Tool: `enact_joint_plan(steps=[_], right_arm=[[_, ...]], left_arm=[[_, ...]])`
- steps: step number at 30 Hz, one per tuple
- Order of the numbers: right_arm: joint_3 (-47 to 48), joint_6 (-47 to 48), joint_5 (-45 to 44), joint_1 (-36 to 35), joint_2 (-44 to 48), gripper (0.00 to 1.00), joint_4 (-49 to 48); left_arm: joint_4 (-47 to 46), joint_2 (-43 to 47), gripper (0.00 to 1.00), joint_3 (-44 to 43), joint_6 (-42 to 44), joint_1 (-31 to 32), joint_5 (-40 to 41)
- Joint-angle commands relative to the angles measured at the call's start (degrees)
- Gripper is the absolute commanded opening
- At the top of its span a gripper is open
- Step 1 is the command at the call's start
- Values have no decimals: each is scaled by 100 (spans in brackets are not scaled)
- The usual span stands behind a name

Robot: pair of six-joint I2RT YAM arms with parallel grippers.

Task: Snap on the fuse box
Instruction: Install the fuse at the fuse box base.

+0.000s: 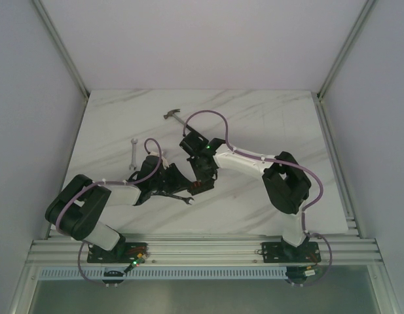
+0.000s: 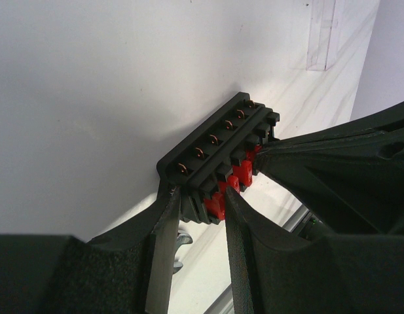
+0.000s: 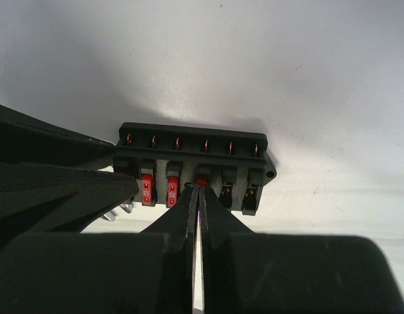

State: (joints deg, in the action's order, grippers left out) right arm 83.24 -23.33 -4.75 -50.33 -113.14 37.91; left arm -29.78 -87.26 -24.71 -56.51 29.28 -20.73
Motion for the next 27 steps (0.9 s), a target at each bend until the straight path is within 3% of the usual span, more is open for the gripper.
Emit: enact_joint_plan(steps=[1, 10, 19, 27], right_arm=[[-1488, 104, -536, 191, -1475, 0, 478], [-1235, 292, -505, 159, -1428, 0, 550], [-38, 398, -47, -95, -58, 0, 327], [216, 239, 39, -109, 530, 4, 163]], left_arm=[[393, -94, 42, -2, 129, 37, 161], [353, -134, 41, -23, 114, 34, 131], [509, -45, 42, -156, 245, 34, 132], [491, -10, 42, -142, 246, 42, 157]])
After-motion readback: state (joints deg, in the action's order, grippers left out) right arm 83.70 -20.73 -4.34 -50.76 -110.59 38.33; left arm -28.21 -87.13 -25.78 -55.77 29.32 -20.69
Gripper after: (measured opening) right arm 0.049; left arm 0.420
